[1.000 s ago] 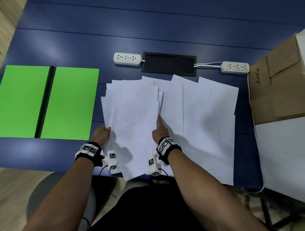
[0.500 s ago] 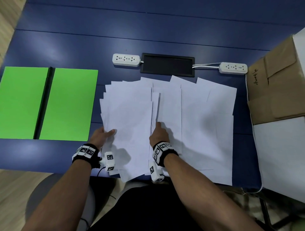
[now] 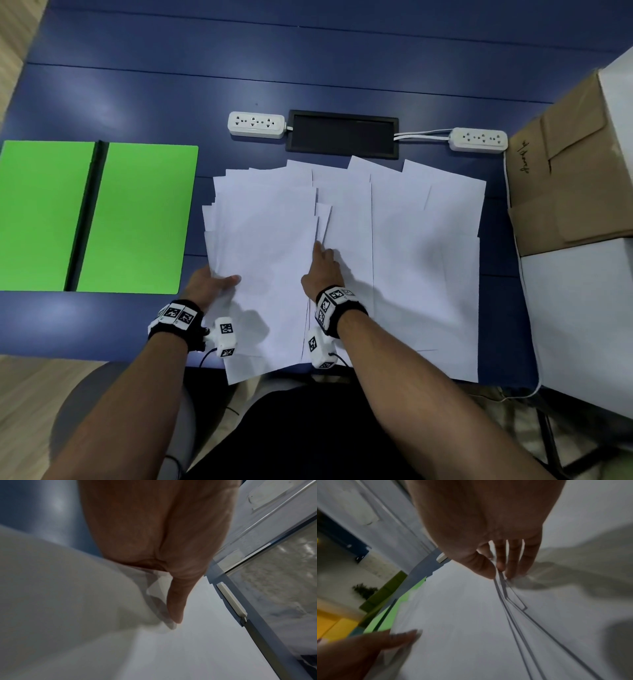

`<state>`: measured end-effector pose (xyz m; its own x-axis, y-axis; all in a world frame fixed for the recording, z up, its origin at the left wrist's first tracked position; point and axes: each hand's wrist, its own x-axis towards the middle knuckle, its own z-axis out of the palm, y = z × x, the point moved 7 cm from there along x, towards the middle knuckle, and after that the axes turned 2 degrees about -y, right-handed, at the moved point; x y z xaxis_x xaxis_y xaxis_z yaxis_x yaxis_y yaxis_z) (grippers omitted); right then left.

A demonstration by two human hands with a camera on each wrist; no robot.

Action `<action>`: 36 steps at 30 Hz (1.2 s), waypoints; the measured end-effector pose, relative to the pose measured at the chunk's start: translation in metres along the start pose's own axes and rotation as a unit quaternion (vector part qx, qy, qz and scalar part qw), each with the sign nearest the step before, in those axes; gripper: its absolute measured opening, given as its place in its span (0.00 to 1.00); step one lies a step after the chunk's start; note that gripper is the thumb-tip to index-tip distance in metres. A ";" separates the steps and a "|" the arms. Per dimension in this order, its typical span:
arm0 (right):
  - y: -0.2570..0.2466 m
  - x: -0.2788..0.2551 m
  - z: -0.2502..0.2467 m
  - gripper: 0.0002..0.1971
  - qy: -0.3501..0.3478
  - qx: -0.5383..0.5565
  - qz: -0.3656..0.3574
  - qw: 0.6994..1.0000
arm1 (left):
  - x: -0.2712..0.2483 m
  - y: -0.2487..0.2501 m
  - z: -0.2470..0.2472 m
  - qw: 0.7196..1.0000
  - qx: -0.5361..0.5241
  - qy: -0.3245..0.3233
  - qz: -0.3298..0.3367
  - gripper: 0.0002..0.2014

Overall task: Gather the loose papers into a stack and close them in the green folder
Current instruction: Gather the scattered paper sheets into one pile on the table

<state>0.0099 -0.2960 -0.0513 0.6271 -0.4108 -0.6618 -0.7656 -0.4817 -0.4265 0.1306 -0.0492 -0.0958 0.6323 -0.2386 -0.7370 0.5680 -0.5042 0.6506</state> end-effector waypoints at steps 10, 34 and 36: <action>-0.011 0.003 -0.010 0.45 0.053 0.080 -0.045 0.994 | 0.009 -0.005 -0.004 1.000 0.011 0.000 0.005 0.19; -0.013 0.011 0.024 0.41 -0.068 0.016 -0.017 0.997 | 0.003 -0.002 0.003 0.999 -0.029 -0.026 0.013 0.20; -0.011 0.010 0.014 0.39 -0.025 0.031 -0.053 0.998 | 0.006 -0.005 0.000 1.000 -0.023 -0.017 0.006 0.21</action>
<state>0.0227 -0.2840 -0.0611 0.6988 -0.3205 -0.6395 -0.7033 -0.4707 -0.5327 0.1318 -0.0485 -0.1036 0.6212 -0.2721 -0.7348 0.5847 -0.4633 0.6659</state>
